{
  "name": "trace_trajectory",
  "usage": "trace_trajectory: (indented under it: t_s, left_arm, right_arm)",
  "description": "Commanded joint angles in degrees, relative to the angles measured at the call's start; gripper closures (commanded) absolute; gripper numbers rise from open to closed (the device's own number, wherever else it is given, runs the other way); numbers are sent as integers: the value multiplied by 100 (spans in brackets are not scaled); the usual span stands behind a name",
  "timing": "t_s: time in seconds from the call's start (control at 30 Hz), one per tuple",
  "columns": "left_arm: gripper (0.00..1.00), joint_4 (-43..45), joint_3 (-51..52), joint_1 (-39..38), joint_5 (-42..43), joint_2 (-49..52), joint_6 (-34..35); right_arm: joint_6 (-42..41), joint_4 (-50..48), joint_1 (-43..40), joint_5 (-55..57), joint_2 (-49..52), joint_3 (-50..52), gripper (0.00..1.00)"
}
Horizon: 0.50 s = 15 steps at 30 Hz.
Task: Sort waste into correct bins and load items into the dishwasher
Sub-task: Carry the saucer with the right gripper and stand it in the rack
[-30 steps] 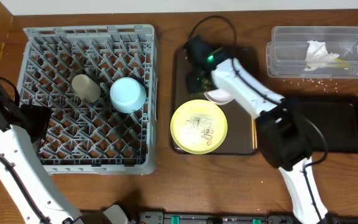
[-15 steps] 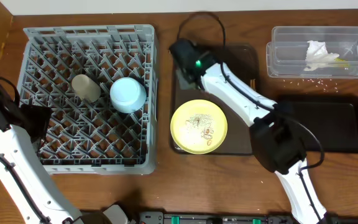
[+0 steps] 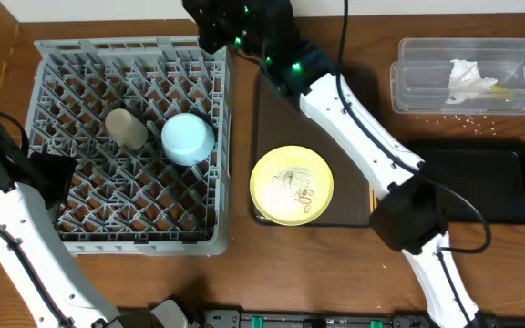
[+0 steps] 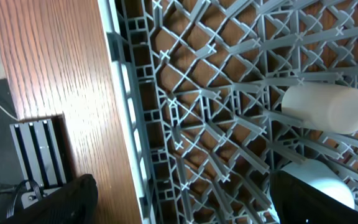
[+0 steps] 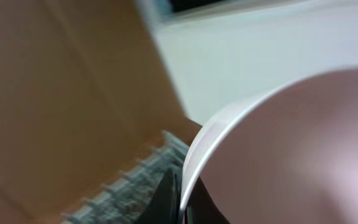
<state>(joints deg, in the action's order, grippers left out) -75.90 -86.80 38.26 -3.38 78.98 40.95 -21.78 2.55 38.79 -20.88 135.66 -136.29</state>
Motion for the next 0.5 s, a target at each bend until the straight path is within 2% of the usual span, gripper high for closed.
trace_trajectory:
  t_s: [0.0,0.1,0.17,0.27,0.33,0.47]
  left_arm:
    - [10,-13,0,31,-50,-22,74]
    - [10,-13,0,31,-50,-22,74]
    - [10,-13,0,31,-50,-22,74]
    - [10,-15,0,31,-50,-22,74]
    - [10,-15,0,31,-50,-22,74]
    - [10,-13,0,31,-50,-22,74]
  right_arm:
    - [-907,-448,140,-1167,634,-11,99]
    - [-1322,-914,210,-1700,1088,-11,99]
    - [-2632,-2061,184,-2380,1725,-11,99]
    - [-3663,-2616,111,-2623,2083,-13,99]
    - [-4059,-2986,59,-2865,2245,-13,99]
    - [-4100,-3427,52,-3351,2256,-72,99]
